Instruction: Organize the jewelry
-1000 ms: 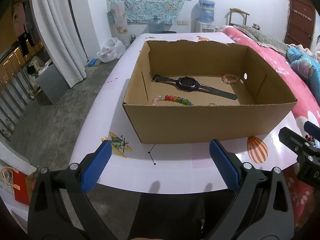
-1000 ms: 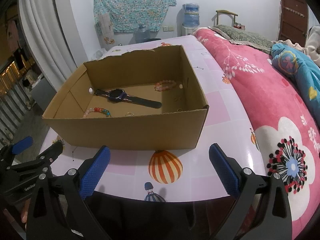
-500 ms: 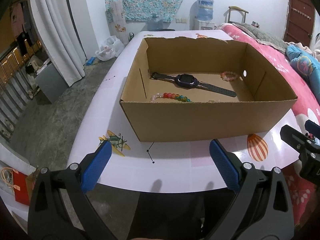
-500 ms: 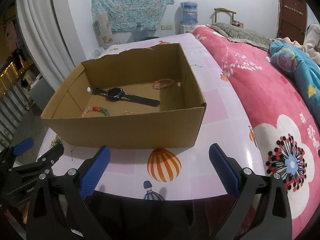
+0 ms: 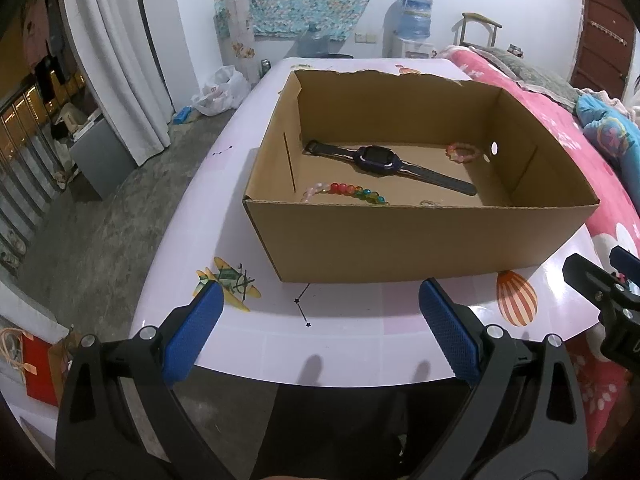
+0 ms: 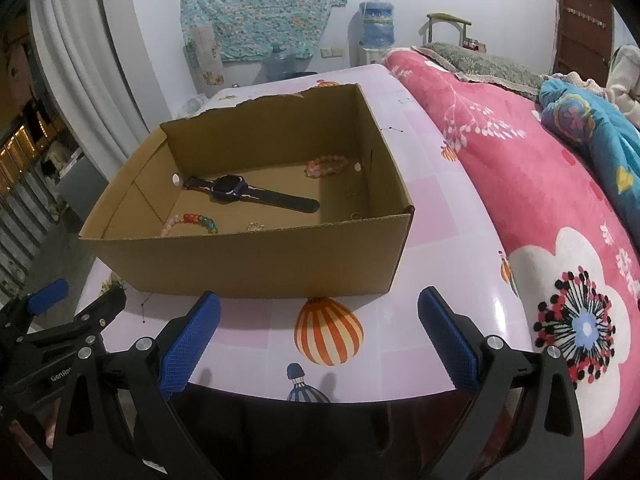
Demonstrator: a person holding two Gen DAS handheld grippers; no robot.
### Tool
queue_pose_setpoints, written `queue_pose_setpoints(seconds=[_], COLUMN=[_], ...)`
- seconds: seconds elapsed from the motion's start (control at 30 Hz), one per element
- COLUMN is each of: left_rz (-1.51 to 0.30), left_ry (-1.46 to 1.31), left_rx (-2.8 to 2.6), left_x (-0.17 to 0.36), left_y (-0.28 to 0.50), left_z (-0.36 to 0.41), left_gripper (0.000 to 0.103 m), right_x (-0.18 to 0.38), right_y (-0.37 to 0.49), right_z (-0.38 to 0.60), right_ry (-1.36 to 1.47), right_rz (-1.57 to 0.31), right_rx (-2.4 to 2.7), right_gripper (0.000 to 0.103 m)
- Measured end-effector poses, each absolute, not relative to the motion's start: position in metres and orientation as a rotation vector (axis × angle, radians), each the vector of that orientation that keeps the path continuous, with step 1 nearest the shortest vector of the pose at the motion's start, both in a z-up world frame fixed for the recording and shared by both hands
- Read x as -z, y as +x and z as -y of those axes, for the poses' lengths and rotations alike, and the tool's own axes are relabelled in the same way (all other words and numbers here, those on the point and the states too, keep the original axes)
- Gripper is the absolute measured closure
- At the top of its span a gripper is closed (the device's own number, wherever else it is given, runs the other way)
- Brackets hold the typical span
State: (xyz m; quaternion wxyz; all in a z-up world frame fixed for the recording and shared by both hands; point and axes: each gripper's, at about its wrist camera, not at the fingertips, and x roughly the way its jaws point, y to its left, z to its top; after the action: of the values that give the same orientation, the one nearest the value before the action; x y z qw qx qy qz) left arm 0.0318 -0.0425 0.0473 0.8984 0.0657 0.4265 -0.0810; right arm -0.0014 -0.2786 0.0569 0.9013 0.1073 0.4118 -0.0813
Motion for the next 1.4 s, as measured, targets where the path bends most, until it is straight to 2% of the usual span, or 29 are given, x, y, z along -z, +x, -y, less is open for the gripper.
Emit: queue_pose_setpoints(seconds=[1.4], left_rz=[-0.884], left_ry=[0.126], left_rx=[0.168], left_x=[-0.048], left_y=[0.0348], left_z=[0.039], left_gripper=[0.008], right_x=[-0.0595], right_y=[0.0006], right_z=[0.2746], right_ry=[0.209], right_rz=[-0.851], right_rx=[0.163], right_gripper=[0.007])
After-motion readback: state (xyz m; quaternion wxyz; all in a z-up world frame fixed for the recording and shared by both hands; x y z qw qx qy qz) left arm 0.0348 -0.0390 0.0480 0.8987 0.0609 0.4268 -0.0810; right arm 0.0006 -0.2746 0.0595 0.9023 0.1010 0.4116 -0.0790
